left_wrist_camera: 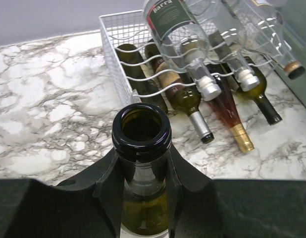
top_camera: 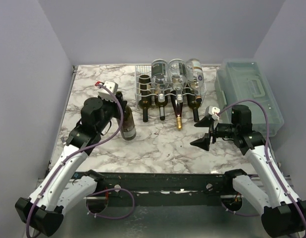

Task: Take the wine bottle off the wine rack
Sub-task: Place the wine bottle at the center of the board.

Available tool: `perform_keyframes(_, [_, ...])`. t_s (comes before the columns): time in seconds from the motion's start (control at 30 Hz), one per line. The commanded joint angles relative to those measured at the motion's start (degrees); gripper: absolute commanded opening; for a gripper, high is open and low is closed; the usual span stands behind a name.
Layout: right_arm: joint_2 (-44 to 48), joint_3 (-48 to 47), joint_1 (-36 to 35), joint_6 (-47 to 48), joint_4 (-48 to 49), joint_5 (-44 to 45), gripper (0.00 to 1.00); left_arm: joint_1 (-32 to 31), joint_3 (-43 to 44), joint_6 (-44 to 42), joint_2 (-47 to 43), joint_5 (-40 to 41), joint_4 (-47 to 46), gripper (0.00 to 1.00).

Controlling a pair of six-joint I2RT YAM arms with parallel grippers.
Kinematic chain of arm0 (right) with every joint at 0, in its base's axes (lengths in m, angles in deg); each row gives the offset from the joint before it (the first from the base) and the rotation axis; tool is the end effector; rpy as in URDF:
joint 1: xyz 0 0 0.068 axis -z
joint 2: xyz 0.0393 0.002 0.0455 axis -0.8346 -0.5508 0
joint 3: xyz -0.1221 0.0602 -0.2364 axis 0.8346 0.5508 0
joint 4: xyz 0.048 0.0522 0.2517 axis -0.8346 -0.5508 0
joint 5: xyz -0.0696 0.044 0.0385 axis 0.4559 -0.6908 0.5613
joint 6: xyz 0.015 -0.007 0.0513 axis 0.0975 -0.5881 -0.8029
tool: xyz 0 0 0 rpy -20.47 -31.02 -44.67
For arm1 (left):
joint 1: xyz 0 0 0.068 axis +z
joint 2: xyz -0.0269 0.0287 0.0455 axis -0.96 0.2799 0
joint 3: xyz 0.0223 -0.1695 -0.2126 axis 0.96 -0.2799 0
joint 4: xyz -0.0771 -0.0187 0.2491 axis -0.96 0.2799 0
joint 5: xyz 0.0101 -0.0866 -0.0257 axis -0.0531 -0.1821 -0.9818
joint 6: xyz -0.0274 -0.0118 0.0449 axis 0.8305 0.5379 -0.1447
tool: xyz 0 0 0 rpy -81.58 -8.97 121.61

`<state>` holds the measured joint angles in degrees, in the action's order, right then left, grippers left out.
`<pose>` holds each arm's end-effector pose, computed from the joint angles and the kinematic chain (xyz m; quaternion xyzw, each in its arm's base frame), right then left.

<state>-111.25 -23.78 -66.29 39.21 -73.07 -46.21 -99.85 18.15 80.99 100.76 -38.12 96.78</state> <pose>0.1591 0.0587 0.2826 -0.4677 0.6546 0.3775 0.4586 0.1712 -0.0826 0.3585 0.1142 0.7593 -0.1694 0.6179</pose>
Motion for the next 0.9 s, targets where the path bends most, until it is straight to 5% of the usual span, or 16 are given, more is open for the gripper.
perform_keyframes(0.0, [1.01,0.98,0.32,-0.88,1.81,3.34,1.0,3.92,5.27,-0.19,2.77,-0.46,-6.36,0.0])
perform_keyframes(0.87, [1.84,1.55,0.31,1.57,0.49,6.47,1.0,13.98,25.96,-3.8,39.13,5.58,-31.7,0.0])
